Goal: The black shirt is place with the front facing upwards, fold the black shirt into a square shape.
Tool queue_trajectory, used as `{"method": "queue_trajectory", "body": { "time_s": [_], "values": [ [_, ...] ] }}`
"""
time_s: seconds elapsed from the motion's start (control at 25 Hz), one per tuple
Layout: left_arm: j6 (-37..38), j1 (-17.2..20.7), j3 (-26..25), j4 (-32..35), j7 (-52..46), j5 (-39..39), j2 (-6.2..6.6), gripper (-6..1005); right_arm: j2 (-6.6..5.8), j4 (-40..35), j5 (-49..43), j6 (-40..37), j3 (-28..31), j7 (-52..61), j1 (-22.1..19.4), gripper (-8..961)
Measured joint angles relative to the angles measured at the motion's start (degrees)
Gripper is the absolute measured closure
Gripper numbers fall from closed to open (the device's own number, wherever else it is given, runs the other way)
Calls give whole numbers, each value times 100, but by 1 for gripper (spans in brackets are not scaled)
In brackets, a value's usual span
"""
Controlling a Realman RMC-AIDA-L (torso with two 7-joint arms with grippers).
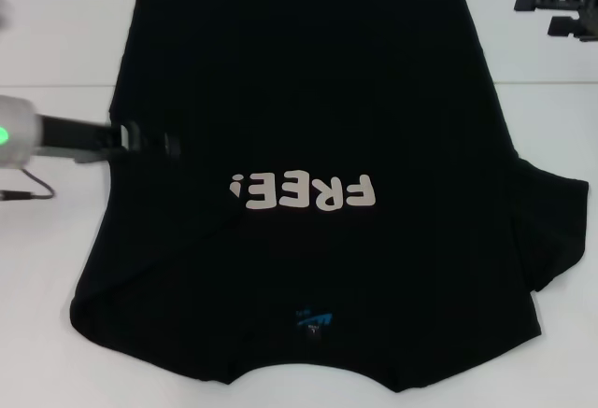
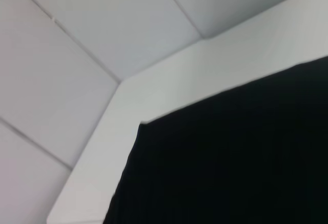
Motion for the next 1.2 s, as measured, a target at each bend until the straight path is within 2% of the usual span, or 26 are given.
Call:
{"method": "queue_trajectory", "body": {
  "time_s": [0.08,0.12,0.2,0.28,0.44,0.68,0.84,1.08,1.2],
  "values": [
    [477,307,-337,162,728,-742,-15,731,-13,-74,-157,-199,-8,-46,7,71],
    [912,495,-456,153,1282,-1190,30,693,-22,-145,-280,-376,-10,-109,10,71],
    [1601,662,-485,75,1858,-1507,154,615,-36,-298,-534,-768,-13,-211,7,70],
    [2175,812,-497,33,2216,-1517,216,534,-52,-410,-878,-1195,-6,-230,-5,69],
    [2171,943,-501,29,2261,-1482,168,367,-68,-454,-1665,-1979,78,-29,-85,82],
    [1809,918,-453,-19,2309,-1473,50,300,-79,-284,-2086,-2176,38,336,-380,109],
    [1610,813,-443,-52,2326,-1472,-13,300,-39,2,-2207,-2142,24,307,-572,127],
    [1419,730,-428,-125,2435,-1474,-72,299,28,264,-2375,-1929,40,310,-718,346],
    [1347,720,-427,-198,2500,-1492,-86,299,71,394,-2414,-1705,81,345,-779,410]
  ]
}}
